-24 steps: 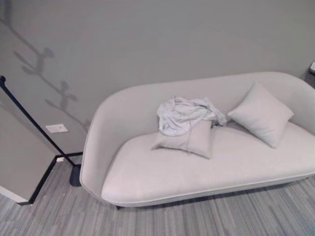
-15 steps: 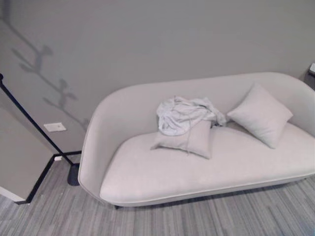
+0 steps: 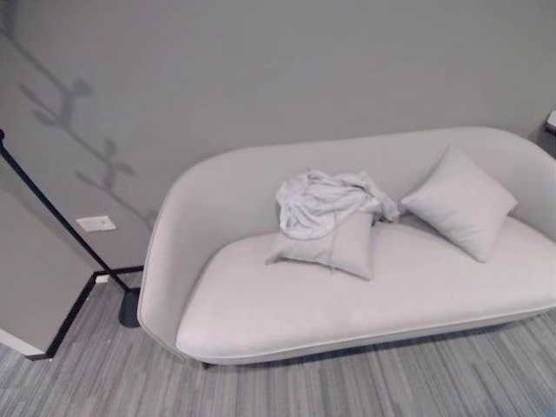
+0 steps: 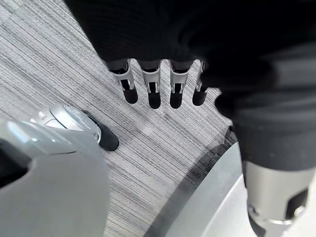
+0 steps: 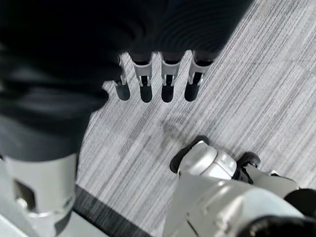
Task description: Hang the clothes on the sofa on the clothes rack.
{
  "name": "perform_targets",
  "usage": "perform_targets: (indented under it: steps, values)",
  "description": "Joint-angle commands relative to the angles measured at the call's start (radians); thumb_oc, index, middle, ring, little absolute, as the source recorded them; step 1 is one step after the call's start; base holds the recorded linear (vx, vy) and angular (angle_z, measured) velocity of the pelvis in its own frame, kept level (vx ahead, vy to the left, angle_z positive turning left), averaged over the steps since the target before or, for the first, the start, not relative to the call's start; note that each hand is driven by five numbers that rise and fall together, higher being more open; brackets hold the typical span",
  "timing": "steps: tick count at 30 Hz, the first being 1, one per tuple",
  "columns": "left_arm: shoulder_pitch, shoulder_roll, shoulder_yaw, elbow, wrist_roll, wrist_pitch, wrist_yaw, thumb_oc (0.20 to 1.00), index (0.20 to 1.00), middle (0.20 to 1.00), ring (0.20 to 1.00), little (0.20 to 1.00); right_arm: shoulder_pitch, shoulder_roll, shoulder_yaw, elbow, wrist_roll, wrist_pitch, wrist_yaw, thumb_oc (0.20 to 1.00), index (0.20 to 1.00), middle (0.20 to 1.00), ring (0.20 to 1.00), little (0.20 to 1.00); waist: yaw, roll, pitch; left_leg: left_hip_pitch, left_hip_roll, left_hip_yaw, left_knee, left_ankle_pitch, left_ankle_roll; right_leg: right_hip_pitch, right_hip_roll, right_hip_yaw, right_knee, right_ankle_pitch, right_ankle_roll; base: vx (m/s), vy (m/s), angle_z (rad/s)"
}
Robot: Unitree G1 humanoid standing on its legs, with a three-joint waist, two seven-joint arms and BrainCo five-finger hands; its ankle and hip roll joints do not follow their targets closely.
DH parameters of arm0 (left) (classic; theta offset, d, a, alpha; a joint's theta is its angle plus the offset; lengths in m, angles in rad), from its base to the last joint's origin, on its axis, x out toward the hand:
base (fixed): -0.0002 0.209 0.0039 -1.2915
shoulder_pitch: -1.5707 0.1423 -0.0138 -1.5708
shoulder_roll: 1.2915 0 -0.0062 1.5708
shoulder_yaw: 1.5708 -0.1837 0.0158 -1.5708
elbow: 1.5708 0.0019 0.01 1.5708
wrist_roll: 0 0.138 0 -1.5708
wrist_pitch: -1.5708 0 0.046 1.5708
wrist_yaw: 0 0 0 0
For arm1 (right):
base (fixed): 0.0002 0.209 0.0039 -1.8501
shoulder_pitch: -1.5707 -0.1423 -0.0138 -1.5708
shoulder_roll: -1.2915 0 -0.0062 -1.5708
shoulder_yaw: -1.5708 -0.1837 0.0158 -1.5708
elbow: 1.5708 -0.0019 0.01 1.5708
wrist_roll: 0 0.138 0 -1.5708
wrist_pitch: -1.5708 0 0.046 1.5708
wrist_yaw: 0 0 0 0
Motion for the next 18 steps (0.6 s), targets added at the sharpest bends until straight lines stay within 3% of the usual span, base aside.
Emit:
perform_targets:
  steps: [1,11,15,16,18]
  values:
    - [-0.018,0.010,0.042,0.034,-0.030,-0.023,-0.009,1.000,1.000,1.000,1.000,1.000,-0.043,0.019,0.012,0.050,-0.033,-0.019,0.018,1.000,1.000,1.000,1.000,1.000,-0.012,-0.047,-0.015,0.023,-0.006,-0.040,-0.107,0.038,-0.030,0.217,-0.059,0.021,-0.281,0.086,0.119,0.01,-0.011,-0.04]
    - [-0.024,0.000,-0.004,0.014,0.016,-0.033,-0.013,1.000,1.000,1.000,1.000,1.000,-0.045,0.017,0.025,0.056,-0.070,-0.023,0.020,1.000,1.000,1.000,1.000,1.000,-0.014,-0.049,-0.008,0.030,-0.001,-0.037,-0.106,0.037,-0.031,0.221,-0.058,0.023,-0.281,0.078,0.117,0.00,0.000,0.00]
    - [-0.041,-0.005,-0.022,0.002,0.016,-0.037,-0.012,1.000,1.000,1.000,1.000,1.000,-0.058,0.013,0.035,0.053,-0.077,-0.028,0.016,1.000,1.000,1.000,1.000,1.000,-0.015,-0.062,0.027,-0.052,-0.016,-0.026,0.039,0.009,-0.040,0.218,-0.068,0.022,-0.281,0.080,0.108,-0.09,-0.020,0.02]
    - [-0.060,-0.009,-0.040,-0.014,0.016,-0.041,-0.012,1.000,1.000,1.000,1.000,1.000,-0.076,0.003,0.044,0.048,-0.085,-0.033,0.010,1.000,1.000,1.000,1.000,1.000,-0.011,-0.071,0.061,-0.154,-0.033,-0.026,0.204,0.012,-0.064,0.214,-0.075,0.018,-0.281,0.085,0.098,-0.11,-0.012,0.11]
    - [-0.067,-0.016,-0.045,-0.019,0.005,-0.045,-0.007,1.000,1.000,1.000,1.000,1.000,-0.091,-0.008,0.052,0.045,-0.097,-0.037,0.004,1.000,1.000,1.000,1.000,1.000,-0.004,-0.069,0.077,-0.208,-0.033,-0.047,0.279,0.047,-0.083,0.213,-0.073,0.019,-0.281,0.083,0.092,-0.05,0.029,0.19]
